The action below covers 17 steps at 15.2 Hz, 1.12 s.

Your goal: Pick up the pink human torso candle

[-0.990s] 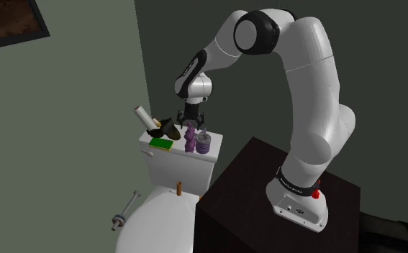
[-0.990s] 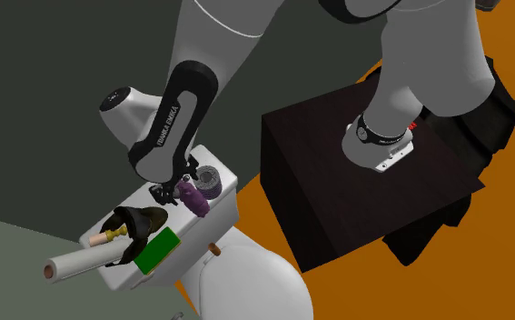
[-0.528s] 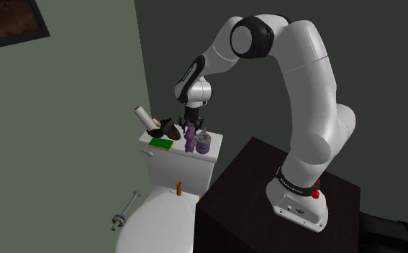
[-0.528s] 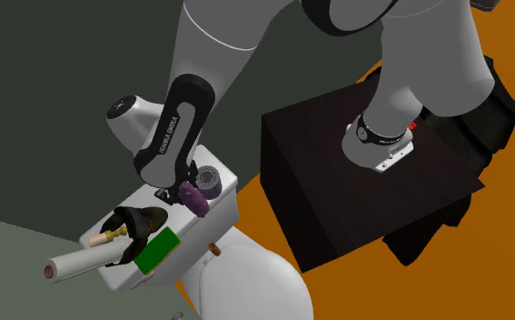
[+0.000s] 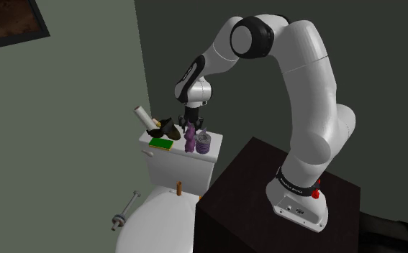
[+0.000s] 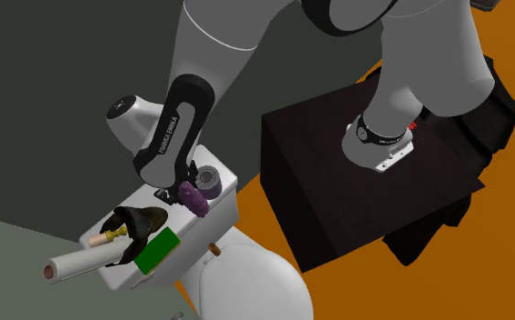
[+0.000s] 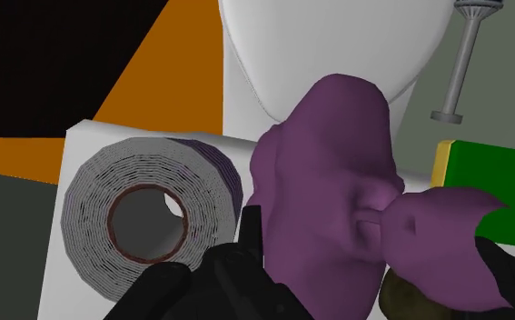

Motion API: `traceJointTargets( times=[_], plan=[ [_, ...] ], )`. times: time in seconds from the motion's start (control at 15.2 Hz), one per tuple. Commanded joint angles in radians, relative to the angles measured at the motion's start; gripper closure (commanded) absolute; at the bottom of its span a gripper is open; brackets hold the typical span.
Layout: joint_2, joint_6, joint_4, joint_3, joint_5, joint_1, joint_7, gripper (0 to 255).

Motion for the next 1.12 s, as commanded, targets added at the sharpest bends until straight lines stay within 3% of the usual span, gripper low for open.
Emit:
traceJointTargets(
  times=[0.0,1.06],
  plan=[
    [-0.012,-0.009,-0.006,-0.002,-0.002,0.001,0.003,255],
    [-0.173,-0.130,-0.043,-0.025,-0.036,0.015,0.045,255]
  ],
)
